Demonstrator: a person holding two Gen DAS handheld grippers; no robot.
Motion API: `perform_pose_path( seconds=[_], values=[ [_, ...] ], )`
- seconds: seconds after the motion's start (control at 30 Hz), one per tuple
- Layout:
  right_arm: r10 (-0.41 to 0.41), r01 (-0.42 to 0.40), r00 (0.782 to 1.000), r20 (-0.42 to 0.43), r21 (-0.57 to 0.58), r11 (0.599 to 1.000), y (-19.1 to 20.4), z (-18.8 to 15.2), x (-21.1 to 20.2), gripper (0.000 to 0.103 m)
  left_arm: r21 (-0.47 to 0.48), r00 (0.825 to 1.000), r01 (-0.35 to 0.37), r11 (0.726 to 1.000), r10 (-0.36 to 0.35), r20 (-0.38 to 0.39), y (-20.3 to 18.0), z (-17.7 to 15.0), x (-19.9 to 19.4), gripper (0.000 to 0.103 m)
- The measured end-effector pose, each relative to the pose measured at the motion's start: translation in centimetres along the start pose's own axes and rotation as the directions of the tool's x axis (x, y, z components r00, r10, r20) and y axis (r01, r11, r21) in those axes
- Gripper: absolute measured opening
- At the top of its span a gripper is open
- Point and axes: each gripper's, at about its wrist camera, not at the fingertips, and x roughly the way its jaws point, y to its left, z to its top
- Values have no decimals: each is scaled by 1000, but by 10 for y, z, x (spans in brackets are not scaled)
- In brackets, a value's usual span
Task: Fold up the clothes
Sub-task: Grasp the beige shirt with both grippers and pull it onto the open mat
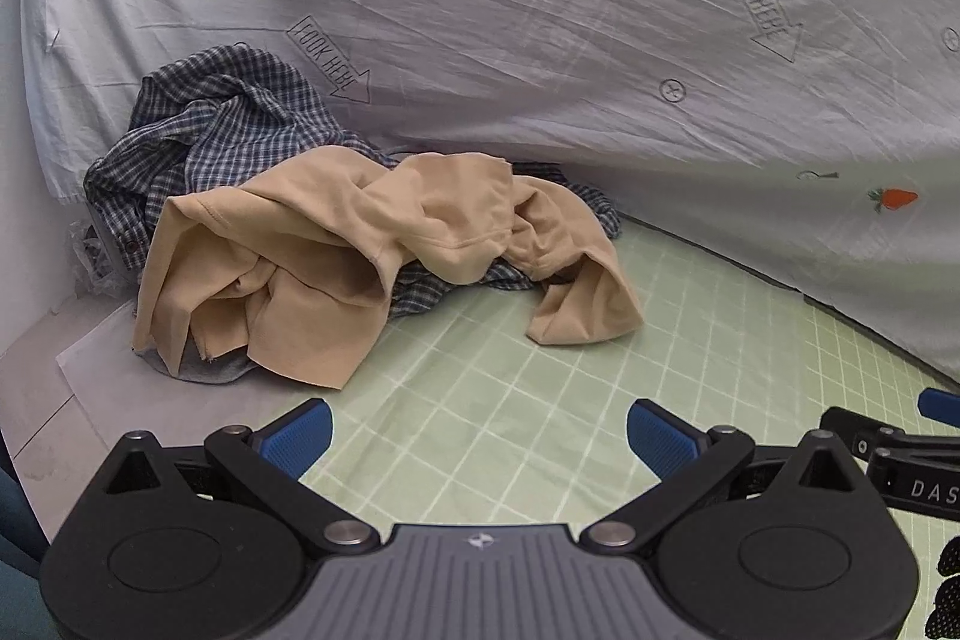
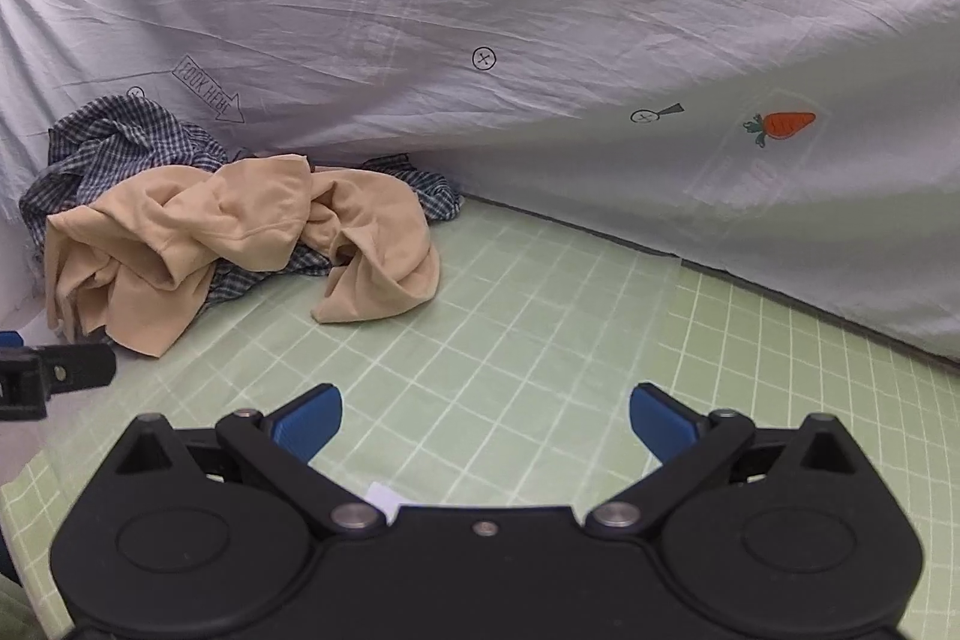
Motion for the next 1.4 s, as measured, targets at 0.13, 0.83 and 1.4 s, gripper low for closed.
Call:
perform_pose_path(
  seconds=[0.13,0.83,1.4],
  values=[
    [13,-13,1000,-17,-32,999,4,18,37,103,-86,999,-37,996,35,-18,25,22,36,103],
    [184,-210,963,-197,-122,970,71,70,217,6,-398,987,153,905,-162,13,111,85,141,15],
    [-359,307,923,142,294,905,-161,22,-35,6,-267,869,463,845,-492,-54,-33,27,37,3]
  ],
)
